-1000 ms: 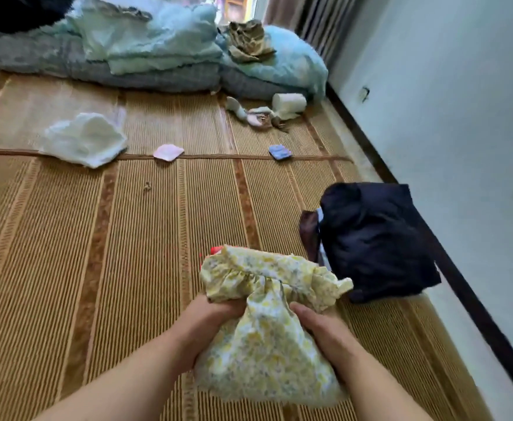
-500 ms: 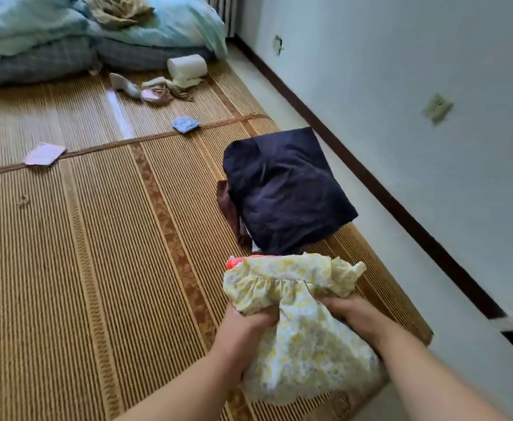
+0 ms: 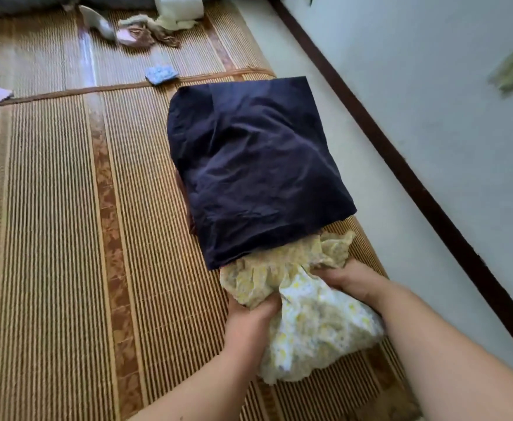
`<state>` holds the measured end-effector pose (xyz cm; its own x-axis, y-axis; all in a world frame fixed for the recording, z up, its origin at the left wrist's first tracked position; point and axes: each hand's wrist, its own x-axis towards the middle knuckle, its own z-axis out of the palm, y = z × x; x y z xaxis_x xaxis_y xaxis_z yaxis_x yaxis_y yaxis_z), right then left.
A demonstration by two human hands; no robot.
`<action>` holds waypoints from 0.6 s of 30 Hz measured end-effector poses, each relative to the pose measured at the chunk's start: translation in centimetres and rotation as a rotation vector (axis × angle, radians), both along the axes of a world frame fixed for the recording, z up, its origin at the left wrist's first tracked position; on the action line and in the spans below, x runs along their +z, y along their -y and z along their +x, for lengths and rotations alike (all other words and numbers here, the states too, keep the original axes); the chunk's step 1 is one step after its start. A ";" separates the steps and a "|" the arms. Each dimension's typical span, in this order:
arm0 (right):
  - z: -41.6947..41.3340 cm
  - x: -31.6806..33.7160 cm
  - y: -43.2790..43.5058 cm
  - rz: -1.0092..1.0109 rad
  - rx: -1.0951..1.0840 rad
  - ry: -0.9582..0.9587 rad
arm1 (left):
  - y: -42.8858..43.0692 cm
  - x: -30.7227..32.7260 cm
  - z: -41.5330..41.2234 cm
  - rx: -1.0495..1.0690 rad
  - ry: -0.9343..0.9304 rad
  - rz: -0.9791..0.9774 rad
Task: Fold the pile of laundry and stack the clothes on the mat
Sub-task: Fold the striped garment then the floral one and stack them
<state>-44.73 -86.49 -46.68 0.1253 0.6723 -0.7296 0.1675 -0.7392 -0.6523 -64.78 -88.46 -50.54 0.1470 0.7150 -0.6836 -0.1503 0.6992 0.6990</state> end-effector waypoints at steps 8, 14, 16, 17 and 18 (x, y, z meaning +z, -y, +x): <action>-0.3 0.9 1.1 0.177 0.032 0.643 | -1.3 0.7 -0.5 -0.123 -0.439 0.150; -3.8 3.5 3.2 0.252 0.338 0.859 | 0.0 4.6 -1.0 -0.374 -0.738 0.098; -5.1 4.7 3.1 0.298 0.418 0.908 | 0.1 6.1 -1.4 -0.415 -0.767 0.121; -5.5 5.2 3.1 0.310 0.477 0.942 | 0.1 6.8 -1.5 -0.442 -0.786 0.142; -6.3 6.0 2.8 0.324 0.548 0.976 | -0.2 7.7 -2.1 -0.454 -0.808 0.166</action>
